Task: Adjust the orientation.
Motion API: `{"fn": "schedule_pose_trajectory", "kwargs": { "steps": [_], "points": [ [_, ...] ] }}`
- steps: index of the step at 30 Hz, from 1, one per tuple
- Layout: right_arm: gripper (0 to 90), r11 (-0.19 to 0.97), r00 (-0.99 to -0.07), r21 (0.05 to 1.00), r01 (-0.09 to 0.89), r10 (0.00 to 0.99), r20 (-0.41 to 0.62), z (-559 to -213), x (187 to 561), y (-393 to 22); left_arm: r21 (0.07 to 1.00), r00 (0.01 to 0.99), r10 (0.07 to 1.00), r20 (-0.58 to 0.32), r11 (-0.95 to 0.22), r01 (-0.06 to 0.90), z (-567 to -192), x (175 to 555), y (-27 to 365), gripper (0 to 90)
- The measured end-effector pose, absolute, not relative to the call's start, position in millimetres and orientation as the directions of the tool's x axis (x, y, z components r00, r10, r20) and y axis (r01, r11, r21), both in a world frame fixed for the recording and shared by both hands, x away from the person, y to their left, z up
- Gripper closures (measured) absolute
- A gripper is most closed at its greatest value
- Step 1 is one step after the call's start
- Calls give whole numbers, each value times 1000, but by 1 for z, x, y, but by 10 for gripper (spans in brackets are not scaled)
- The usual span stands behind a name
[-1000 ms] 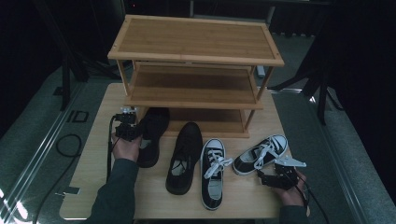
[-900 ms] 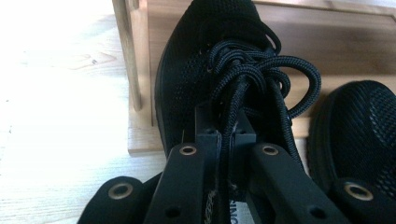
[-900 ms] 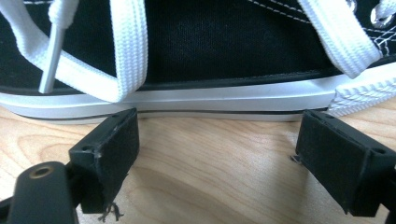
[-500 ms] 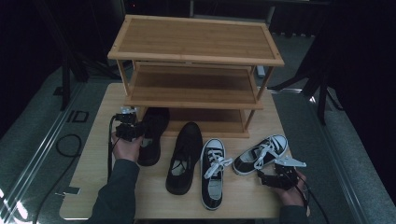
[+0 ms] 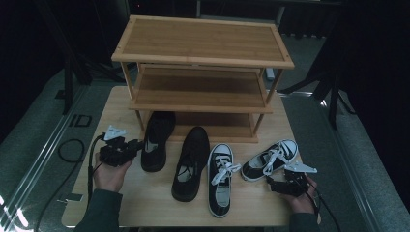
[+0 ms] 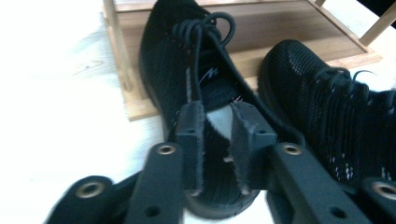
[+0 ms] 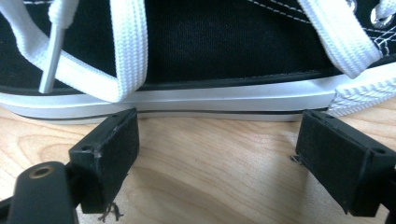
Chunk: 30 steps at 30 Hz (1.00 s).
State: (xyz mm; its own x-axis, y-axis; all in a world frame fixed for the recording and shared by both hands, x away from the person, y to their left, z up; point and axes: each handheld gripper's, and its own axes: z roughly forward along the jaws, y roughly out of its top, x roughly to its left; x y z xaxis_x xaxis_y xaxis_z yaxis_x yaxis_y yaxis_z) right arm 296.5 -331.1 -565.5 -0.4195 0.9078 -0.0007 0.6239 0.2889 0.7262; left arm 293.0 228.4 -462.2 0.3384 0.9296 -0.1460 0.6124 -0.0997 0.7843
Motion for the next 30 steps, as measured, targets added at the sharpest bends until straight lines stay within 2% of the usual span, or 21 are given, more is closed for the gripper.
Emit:
{"fn": "schedule_pose_trajectory", "kwargs": {
  "steps": [7,12,20,30],
  "points": [
    [134,289,-420,726,623,908,-1,-566,297,-331,752,355,930,-101,-162,638,-476,271,229,890],
    [134,291,-421,726,623,907,-2,-566,297,-331,716,359,932,-48,-218,663,-494,263,218,896],
    [134,290,-421,726,623,907,-2,-566,297,-331,675,401,914,-64,-256,692,-513,264,206,895],
    [134,290,-421,726,623,907,-2,-566,297,-331,606,423,905,-39,-315,730,-534,270,192,894]
  ]
}}
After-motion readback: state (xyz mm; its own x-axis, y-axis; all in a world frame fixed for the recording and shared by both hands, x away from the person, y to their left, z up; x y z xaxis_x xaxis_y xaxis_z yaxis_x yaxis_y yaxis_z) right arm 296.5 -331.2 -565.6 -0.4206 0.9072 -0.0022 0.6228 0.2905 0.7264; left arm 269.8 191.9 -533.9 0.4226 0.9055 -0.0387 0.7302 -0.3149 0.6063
